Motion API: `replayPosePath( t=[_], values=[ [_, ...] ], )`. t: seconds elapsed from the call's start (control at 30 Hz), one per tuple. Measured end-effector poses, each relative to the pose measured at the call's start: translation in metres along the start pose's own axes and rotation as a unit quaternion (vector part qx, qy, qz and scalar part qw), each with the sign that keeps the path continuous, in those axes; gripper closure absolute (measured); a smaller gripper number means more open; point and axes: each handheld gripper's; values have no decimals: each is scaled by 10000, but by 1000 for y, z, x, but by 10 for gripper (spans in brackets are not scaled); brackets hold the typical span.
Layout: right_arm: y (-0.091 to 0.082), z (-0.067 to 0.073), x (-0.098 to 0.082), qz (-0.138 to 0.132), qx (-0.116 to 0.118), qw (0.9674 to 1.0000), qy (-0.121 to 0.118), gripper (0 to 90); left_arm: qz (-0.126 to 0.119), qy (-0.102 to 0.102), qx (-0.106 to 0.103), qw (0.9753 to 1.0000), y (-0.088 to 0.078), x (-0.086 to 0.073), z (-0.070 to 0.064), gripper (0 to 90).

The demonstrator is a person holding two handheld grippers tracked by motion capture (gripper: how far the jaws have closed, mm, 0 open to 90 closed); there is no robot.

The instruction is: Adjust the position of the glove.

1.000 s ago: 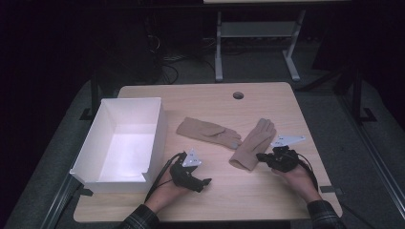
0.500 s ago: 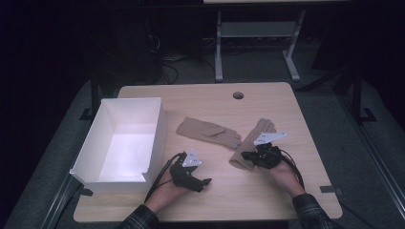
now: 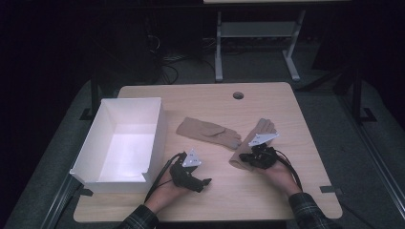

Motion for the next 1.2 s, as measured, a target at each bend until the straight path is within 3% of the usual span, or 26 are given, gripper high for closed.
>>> replayPosePath(
  t=[0.3, 0.87, 1.2],
  values=[
    [-6, -2, -5, 36, 52, 10000, 50, 900, -8, 17, 8, 10000, 0, 0, 0, 122],
    [-32, -4, -26, 195, -45, 9998, 80, 900, -9, 33, 11, 10000, 0, 0, 0, 122],
    [-51, -4, -42, 240, -96, 9994, 213, 900, -11, 21, 14, 10000, 0, 0, 0, 122]
  ],
)
Point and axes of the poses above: each handheld gripper's, and its own axes: y roughly forward along the jaws, x roughly out of its top, z roughly to its left, and after that the axes turned 11 degrees about x, right-handed
